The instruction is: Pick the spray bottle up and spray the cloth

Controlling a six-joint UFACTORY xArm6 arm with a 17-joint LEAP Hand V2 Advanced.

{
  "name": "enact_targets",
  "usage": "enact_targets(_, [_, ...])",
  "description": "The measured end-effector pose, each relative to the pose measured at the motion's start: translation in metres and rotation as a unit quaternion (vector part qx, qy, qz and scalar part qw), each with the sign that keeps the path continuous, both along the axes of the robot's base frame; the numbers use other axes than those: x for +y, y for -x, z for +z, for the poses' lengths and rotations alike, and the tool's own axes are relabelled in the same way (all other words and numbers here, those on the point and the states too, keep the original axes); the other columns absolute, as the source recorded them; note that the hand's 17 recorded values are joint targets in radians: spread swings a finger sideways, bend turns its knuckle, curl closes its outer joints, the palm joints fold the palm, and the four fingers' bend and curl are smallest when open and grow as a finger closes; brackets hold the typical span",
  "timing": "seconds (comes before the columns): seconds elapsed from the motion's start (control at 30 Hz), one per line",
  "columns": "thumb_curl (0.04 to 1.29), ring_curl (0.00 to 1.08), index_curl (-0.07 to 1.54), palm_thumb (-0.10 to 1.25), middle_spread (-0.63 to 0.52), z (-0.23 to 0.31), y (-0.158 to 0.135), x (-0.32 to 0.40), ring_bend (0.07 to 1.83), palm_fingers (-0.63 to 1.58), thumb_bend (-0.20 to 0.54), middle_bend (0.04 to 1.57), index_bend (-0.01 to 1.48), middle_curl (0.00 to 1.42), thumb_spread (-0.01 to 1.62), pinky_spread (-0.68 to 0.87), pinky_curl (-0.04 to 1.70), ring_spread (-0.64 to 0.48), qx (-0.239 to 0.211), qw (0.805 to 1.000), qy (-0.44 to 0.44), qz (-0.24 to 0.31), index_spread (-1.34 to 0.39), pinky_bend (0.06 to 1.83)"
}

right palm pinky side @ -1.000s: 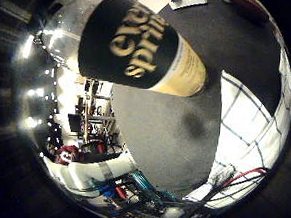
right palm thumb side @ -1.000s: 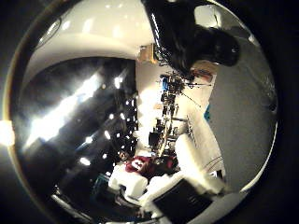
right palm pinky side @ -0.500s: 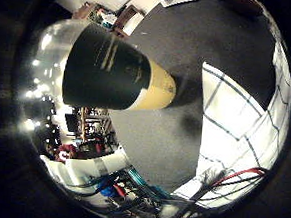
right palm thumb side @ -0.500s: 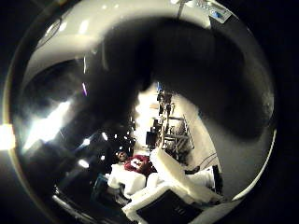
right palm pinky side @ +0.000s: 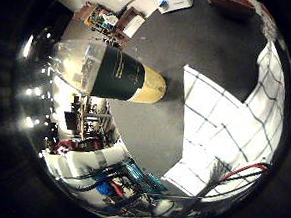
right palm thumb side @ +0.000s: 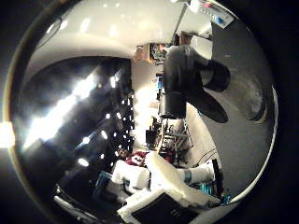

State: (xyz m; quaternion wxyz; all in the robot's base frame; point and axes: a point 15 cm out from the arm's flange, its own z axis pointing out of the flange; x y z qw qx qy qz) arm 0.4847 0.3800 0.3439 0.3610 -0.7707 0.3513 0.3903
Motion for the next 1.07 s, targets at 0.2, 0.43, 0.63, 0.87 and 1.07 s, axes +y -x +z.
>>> enact_targets(0.2, [0.29, 0.26, 0.22, 0.54, 0.22, 0.042, 0.022, -0.017, 0.27, -0.07, -0.021, 0.17, 0.15, 0.22, 1.03, 0.41, 0.33, 0.22, -0.024, 0.999, -0.001, 0.023, -0.26, 0.44])
enact_targets(0.43, [0.29, 0.26, 0.24, 0.56, 0.22, 0.07, 0.049, -0.063, 0.24, -0.05, -0.024, 0.17, 0.16, 0.22, 1.05, 0.41, 0.32, 0.22, -0.057, 0.996, 0.05, 0.047, -0.23, 0.42])
enact_targets(0.63, [0.29, 0.26, 0.26, 0.56, 0.22, 0.073, 0.056, -0.113, 0.23, -0.04, -0.023, 0.17, 0.17, 0.23, 1.05, 0.42, 0.32, 0.23, -0.071, 0.99, 0.115, 0.037, -0.21, 0.39])
enact_targets(0.87, [0.29, 0.26, 0.27, 0.56, 0.22, 0.072, 0.053, -0.196, 0.21, -0.03, -0.024, 0.17, 0.17, 0.24, 1.07, 0.42, 0.32, 0.24, -0.078, 0.977, 0.199, 0.007, -0.2, 0.38])
enact_targets(1.07, [0.29, 0.26, 0.29, 0.55, 0.22, 0.067, 0.057, -0.268, 0.19, -0.03, -0.024, 0.17, 0.17, 0.24, 1.08, 0.43, 0.32, 0.24, -0.075, 0.958, 0.275, -0.017, -0.2, 0.36])
